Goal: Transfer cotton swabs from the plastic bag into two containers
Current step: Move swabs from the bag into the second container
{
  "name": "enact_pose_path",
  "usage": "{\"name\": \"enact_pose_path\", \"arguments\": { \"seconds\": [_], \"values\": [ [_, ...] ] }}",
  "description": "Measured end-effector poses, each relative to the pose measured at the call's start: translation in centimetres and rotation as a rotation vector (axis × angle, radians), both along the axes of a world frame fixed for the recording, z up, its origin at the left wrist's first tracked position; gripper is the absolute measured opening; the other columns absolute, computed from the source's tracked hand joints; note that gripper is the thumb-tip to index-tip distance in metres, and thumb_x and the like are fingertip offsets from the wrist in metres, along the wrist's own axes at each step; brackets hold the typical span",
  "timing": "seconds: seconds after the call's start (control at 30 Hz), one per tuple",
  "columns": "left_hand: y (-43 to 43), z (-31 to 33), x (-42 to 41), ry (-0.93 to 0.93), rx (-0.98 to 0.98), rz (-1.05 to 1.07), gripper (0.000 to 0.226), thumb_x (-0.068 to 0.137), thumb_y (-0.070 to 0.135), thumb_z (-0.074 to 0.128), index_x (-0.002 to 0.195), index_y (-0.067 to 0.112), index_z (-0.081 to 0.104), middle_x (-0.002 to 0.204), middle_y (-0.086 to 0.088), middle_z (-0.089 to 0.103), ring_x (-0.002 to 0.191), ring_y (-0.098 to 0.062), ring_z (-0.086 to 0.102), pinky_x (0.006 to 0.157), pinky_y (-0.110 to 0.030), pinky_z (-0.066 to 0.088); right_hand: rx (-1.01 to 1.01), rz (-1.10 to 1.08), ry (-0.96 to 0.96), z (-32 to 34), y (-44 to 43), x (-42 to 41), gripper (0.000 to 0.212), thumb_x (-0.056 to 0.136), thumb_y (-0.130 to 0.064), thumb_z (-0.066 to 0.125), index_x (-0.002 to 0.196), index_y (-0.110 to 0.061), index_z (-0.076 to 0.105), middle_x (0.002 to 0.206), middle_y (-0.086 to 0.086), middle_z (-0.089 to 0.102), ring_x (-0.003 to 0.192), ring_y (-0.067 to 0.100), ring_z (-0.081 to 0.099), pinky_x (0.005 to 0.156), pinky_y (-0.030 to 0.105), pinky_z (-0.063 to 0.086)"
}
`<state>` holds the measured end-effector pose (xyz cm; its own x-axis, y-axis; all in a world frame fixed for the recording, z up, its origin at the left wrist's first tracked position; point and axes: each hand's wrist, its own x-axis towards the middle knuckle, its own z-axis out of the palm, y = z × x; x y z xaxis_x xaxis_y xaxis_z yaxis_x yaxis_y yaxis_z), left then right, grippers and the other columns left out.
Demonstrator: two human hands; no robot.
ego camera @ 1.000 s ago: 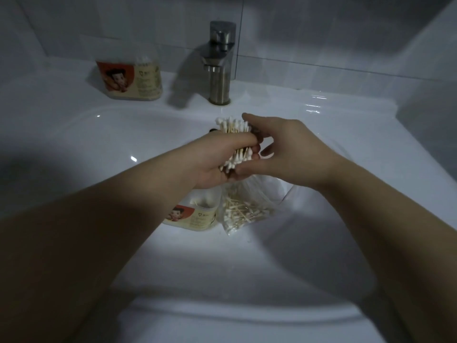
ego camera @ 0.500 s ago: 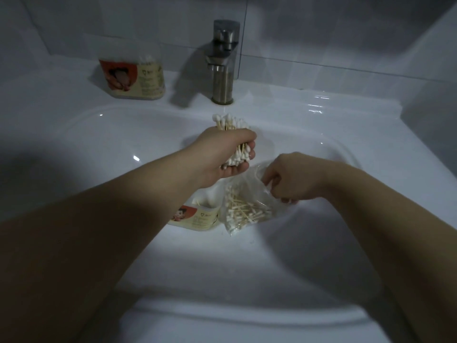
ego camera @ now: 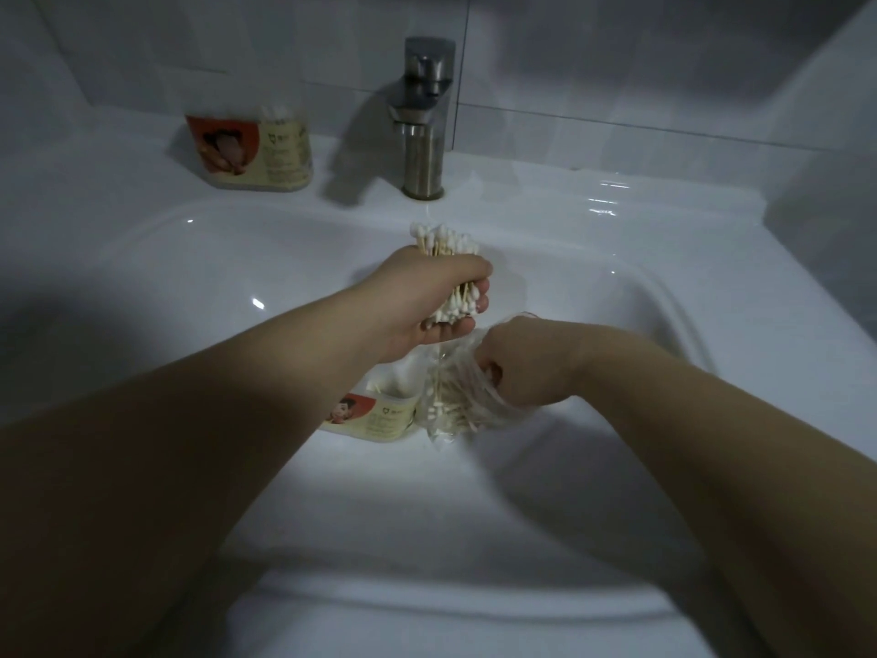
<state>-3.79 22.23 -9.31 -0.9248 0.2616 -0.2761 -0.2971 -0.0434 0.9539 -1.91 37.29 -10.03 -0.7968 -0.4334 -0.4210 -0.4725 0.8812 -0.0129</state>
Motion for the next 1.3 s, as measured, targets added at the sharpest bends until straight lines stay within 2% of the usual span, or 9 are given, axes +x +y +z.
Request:
{"name": "enact_pose_path", "arguments": {
  "seconds": [0.2, 0.4, 0.5, 0.6, 0.77, 0.93, 1.03, 1.13, 1.3],
  "values": [
    [-0.1, -0.1, -0.2, 0.006, 0.026, 0.014, 0.006, 0.093, 0.019, 0.071, 0.088, 0.016, 0.070, 0.072, 0.002, 0.071, 0.064, -0.009, 0.069, 0.058, -0.024, 0.056, -0.110, -0.089, 0.112, 1.3, 0.8, -0.3, 0.024, 0.082, -0.014, 0.057, 0.058, -0.019, 0.055, 0.062, 0.000, 0.057, 0.062, 0.021, 0.055, 0.059, 0.030, 0.043],
    [-0.1, -0.2, -0.2, 0.030, -0.010, 0.022, 0.005, 0.093, 0.017, 0.070, 0.091, 0.013, 0.072, 0.080, -0.003, 0.075, 0.073, -0.012, 0.073, 0.063, -0.026, 0.058, -0.172, -0.208, 0.040, 2.7, 1.7, 0.1, 0.025, 0.086, -0.015, 0.052, 0.068, -0.020, 0.068, 0.055, -0.012, 0.067, 0.058, 0.007, 0.065, 0.054, 0.021, 0.044],
    [0.1, -0.3, -0.1, 0.041, -0.103, -0.024, 0.010, 0.091, 0.017, 0.071, 0.097, 0.009, 0.072, 0.093, -0.011, 0.079, 0.084, -0.019, 0.077, 0.067, -0.029, 0.060, -0.289, -0.230, 0.149, 3.3, 2.0, 0.1, 0.024, 0.086, -0.020, 0.059, 0.066, -0.027, 0.069, 0.066, -0.011, 0.071, 0.070, 0.007, 0.066, 0.065, 0.024, 0.048],
    [0.3, -0.5, 0.2, 0.046, -0.206, -0.051, 0.023, 0.088, 0.019, 0.076, 0.106, 0.005, 0.072, 0.096, -0.013, 0.079, 0.090, -0.023, 0.078, 0.067, -0.032, 0.063, -0.428, -0.280, 0.245, 3.7, 2.4, -0.1, 0.017, 0.087, -0.025, 0.063, 0.078, -0.028, 0.077, 0.077, -0.009, 0.072, 0.081, 0.009, 0.066, 0.072, 0.027, 0.051],
    [0.4, -0.8, 0.3, 0.065, -0.212, -0.044, 0.021, 0.089, 0.014, 0.075, 0.107, 0.004, 0.073, 0.098, -0.014, 0.079, 0.091, -0.024, 0.078, 0.071, -0.037, 0.065, -0.681, -0.416, 0.277, 4.1, 3.3, -0.3, 0.022, 0.085, -0.021, 0.060, 0.071, -0.024, 0.077, 0.050, -0.014, 0.062, 0.048, -0.001, 0.055, 0.043, 0.010, 0.036],
    [0.4, -0.4, 0.1, 0.063, -0.026, -0.138, 0.029, 0.090, 0.017, 0.077, 0.115, 0.003, 0.072, 0.103, -0.014, 0.079, 0.098, -0.023, 0.077, 0.076, -0.037, 0.063, -0.929, -0.499, 0.154, 3.7, 3.0, -0.3, 0.027, 0.091, -0.008, 0.050, 0.071, -0.014, 0.068, 0.041, -0.013, 0.045, 0.034, 0.002, 0.036, 0.038, 0.015, 0.030],
    [0.4, -0.5, 0.1, 0.064, -0.023, -0.192, 0.021, 0.092, 0.019, 0.075, 0.110, 0.007, 0.075, 0.097, -0.008, 0.079, 0.089, -0.017, 0.077, 0.075, -0.034, 0.062, -1.124, -0.565, 0.092, 3.3, 2.7, -0.6, 0.016, 0.091, -0.001, 0.052, 0.083, -0.011, 0.062, 0.048, -0.007, 0.052, 0.039, 0.010, 0.039, 0.040, 0.024, 0.032],
    [0.5, -0.7, -0.1, 0.070, -0.035, -0.184, 0.009, 0.091, 0.013, 0.072, 0.099, 0.011, 0.075, 0.083, -0.005, 0.075, 0.073, -0.012, 0.071, 0.071, -0.031, 0.060, -1.216, -0.552, 0.160, 3.0, 2.4, -0.7, 0.001, 0.092, -0.008, 0.065, 0.093, -0.008, 0.065, 0.059, 0.002, 0.067, 0.044, 0.019, 0.051, 0.045, 0.030, 0.044],
    [0.4, -0.8, -0.4, 0.151, -0.089, -0.139, 0.004, 0.087, 0.012, 0.071, 0.086, 0.015, 0.072, 0.073, -0.003, 0.070, 0.065, -0.012, 0.067, 0.061, -0.026, 0.055, -1.290, -0.557, 0.172, 2.7, 2.2, -0.8, 0.019, 0.096, -0.012, 0.063, 0.091, 0.000, 0.076, 0.070, 0.009, 0.072, 0.057, 0.022, 0.056, 0.059, 0.034, 0.052]
  ]
}}
